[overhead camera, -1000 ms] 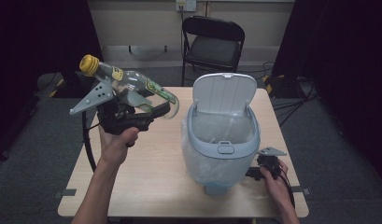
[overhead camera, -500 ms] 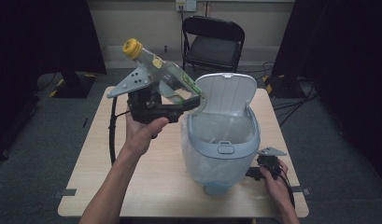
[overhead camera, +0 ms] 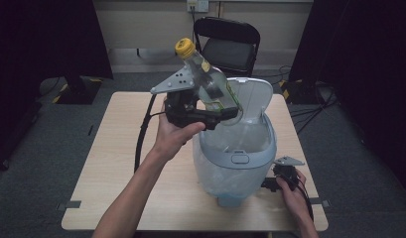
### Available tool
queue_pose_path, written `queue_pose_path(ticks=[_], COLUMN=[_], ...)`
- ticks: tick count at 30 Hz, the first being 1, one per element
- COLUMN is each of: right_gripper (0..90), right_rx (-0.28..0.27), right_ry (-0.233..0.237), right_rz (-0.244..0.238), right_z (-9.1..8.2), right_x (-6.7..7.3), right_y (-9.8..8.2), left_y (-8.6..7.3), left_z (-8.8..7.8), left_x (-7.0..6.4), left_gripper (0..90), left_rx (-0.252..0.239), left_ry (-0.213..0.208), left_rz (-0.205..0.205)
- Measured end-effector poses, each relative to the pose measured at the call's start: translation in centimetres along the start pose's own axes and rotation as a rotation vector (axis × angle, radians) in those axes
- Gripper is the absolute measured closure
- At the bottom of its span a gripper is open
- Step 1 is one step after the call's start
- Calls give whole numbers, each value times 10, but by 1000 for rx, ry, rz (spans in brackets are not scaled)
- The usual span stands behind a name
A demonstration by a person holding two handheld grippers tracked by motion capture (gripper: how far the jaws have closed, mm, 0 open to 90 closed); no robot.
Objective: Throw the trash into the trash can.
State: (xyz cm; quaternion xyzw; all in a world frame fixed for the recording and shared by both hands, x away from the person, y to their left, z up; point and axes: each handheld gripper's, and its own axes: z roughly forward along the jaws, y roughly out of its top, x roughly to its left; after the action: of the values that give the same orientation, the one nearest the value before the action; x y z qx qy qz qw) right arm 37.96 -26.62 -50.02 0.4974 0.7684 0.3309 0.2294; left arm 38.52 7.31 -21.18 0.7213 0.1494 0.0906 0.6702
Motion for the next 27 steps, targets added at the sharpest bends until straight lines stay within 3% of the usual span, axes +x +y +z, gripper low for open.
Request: queue_pose_path(ticks=[5,12,14,16,20,24,27], right_gripper=[122,122,122,122,122,122,122], right_rx=[0,0,0,0,0,0,0], right_ry=[0,0,0,0,0,0,0], right_rz=[0,0,0,0,0,0,0], right_z=[0,0,0,0,0,0,0], right_x=[0,0,0,0,0,0,0], right_y=[0,0,0,0,0,0,0], left_y=[-6,-16,-18,-19,-21,-24,-27], left_z=[14,29,33,37,41,47,51], left_x=[3,4,6,7,8,8,9], left_gripper=[279,278,278,277,276,278,279], left_rx=[41,100,147,180,198,236,256], left_ry=[-21,-37,-51,-42,-48,-36,-40], left_rz=[8,-20,-12,5,-4,19,10])
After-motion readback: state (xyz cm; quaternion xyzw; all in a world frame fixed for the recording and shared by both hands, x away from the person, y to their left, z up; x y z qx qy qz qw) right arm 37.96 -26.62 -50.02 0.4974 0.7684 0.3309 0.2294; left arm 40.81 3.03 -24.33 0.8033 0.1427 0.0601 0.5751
